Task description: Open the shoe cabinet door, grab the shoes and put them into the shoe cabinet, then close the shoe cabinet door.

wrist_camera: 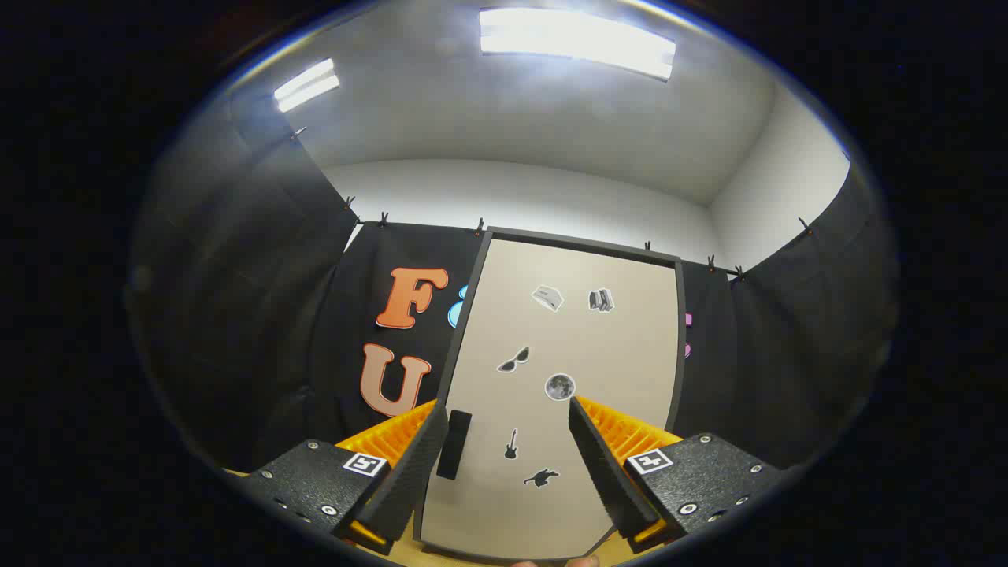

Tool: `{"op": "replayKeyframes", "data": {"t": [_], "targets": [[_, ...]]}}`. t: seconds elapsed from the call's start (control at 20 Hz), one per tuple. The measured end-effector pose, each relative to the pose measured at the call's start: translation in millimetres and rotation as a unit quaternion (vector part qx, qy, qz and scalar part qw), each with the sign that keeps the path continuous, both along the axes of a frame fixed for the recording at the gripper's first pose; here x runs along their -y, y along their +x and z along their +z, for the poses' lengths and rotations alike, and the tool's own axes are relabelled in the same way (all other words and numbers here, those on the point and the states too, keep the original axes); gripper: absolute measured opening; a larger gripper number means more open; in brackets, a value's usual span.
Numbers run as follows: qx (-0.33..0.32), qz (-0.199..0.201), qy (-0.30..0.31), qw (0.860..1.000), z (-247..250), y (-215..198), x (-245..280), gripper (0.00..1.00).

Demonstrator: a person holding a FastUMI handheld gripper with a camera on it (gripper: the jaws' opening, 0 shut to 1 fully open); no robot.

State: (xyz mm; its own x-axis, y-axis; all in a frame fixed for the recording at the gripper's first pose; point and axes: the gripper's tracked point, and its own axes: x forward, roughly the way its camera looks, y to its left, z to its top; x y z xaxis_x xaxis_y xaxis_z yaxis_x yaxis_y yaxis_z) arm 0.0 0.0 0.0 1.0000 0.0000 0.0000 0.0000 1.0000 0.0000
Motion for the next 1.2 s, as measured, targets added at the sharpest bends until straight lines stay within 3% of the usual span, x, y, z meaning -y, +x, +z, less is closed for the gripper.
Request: {"op": "replayKeyframes", "data": {"t": [0.3, 1.2], "targets": [[0.005, -0.008, 0.001, 1.0, -1.2, 13.1, 4.3, 0.95], [-0.01, 0.018, 0.03, 0.999, -19.6, 35.2, -16.4, 0.95]]}}
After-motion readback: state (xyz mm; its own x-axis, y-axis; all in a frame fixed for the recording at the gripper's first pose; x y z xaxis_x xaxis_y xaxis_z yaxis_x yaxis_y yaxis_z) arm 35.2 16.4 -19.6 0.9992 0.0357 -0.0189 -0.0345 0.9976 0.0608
